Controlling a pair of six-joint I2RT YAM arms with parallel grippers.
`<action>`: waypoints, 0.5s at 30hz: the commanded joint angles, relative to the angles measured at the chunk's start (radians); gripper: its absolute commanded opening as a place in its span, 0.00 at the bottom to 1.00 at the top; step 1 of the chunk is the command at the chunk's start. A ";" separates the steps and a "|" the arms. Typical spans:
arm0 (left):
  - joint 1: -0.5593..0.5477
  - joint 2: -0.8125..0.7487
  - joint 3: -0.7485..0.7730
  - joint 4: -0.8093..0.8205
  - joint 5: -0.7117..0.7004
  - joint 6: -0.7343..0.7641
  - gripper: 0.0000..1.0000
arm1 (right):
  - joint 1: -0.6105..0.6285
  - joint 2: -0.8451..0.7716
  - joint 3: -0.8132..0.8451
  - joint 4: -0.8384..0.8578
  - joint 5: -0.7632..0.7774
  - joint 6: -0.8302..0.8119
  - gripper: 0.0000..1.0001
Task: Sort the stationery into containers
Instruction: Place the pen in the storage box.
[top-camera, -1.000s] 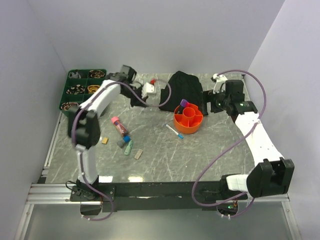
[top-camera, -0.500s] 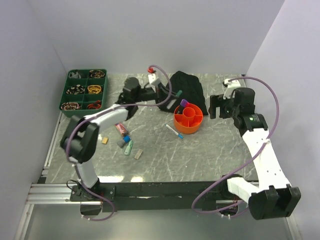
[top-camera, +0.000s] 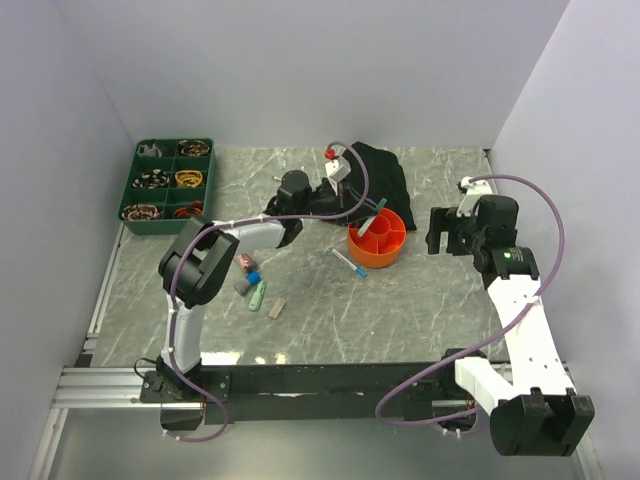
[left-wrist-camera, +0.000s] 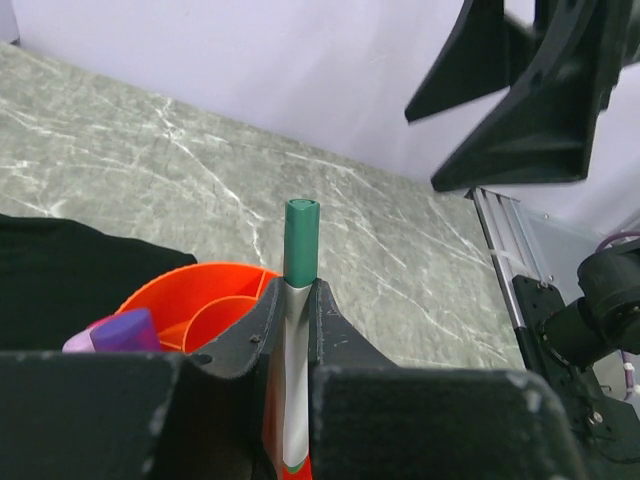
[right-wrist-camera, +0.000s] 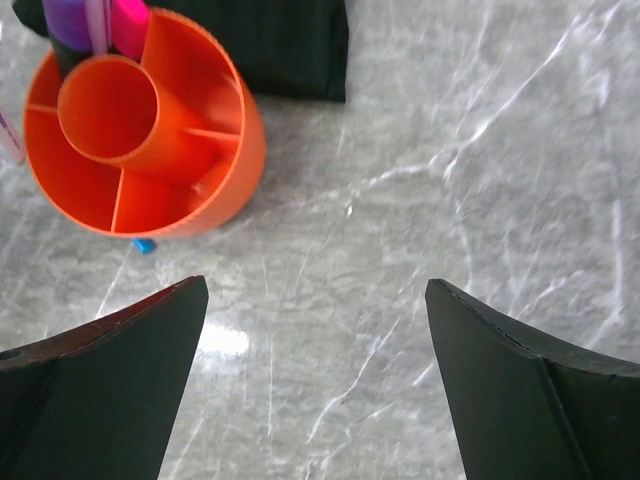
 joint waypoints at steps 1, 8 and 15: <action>0.005 0.033 0.024 0.126 -0.010 -0.049 0.01 | -0.008 -0.003 -0.008 0.000 -0.014 0.010 0.98; 0.042 0.105 0.032 0.252 0.042 -0.113 0.01 | -0.017 0.047 0.046 -0.026 0.000 -0.004 0.98; 0.046 0.114 0.044 0.298 0.065 -0.109 0.28 | -0.017 0.077 0.050 -0.039 0.000 -0.009 0.98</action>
